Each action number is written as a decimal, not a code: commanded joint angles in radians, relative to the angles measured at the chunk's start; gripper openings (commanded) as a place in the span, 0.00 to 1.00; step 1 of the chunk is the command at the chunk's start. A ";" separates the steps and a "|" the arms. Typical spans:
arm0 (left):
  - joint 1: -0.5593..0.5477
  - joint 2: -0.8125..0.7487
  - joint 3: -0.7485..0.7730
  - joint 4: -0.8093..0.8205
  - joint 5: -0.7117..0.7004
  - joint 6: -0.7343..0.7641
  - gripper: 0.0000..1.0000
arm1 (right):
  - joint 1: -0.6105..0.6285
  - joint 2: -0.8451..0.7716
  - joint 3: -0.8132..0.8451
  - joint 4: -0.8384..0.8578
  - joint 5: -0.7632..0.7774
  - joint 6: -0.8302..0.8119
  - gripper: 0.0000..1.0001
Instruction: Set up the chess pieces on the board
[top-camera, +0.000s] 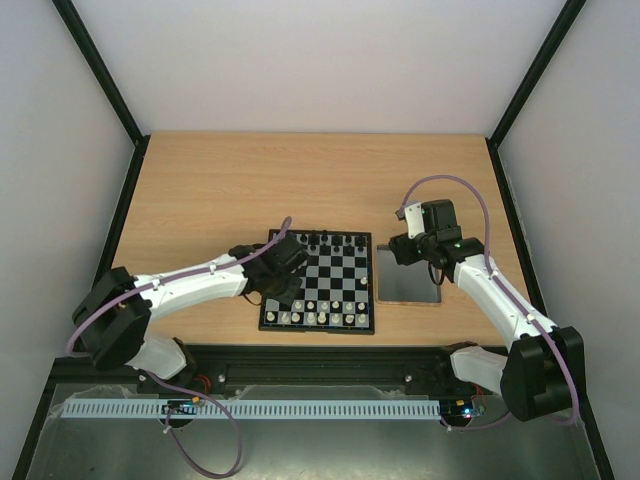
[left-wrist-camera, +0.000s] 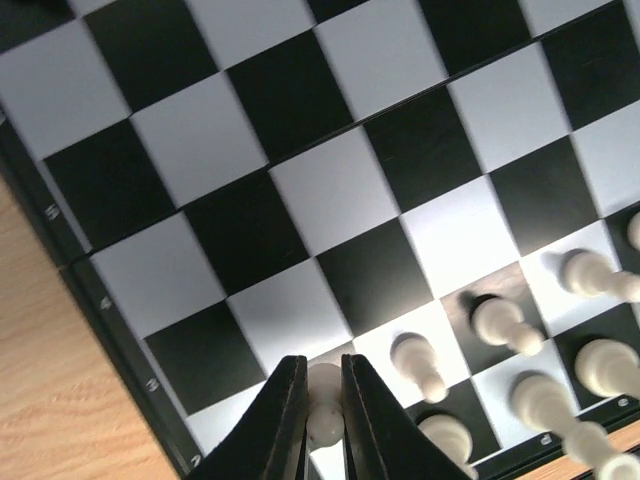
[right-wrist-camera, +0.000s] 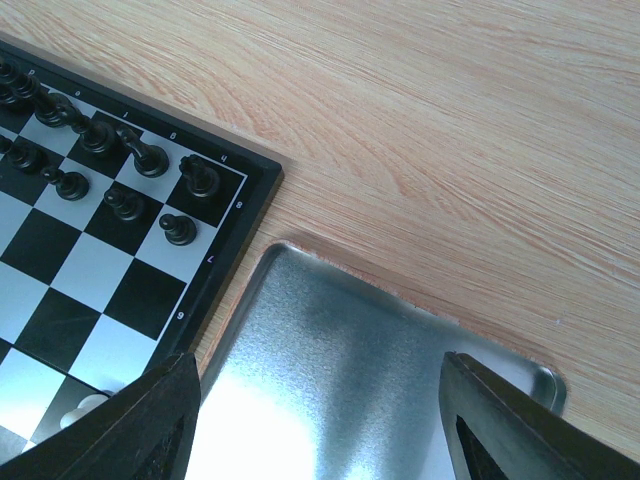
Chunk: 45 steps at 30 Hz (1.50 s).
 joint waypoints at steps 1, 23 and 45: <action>0.034 -0.061 -0.043 -0.053 -0.009 -0.047 0.12 | -0.003 0.003 -0.007 -0.023 -0.015 -0.006 0.66; 0.015 0.015 -0.095 0.022 0.087 -0.017 0.13 | -0.002 0.016 -0.007 -0.026 -0.021 -0.011 0.66; 0.003 0.037 -0.094 0.036 0.107 -0.022 0.14 | -0.003 0.017 -0.005 -0.028 -0.025 -0.014 0.67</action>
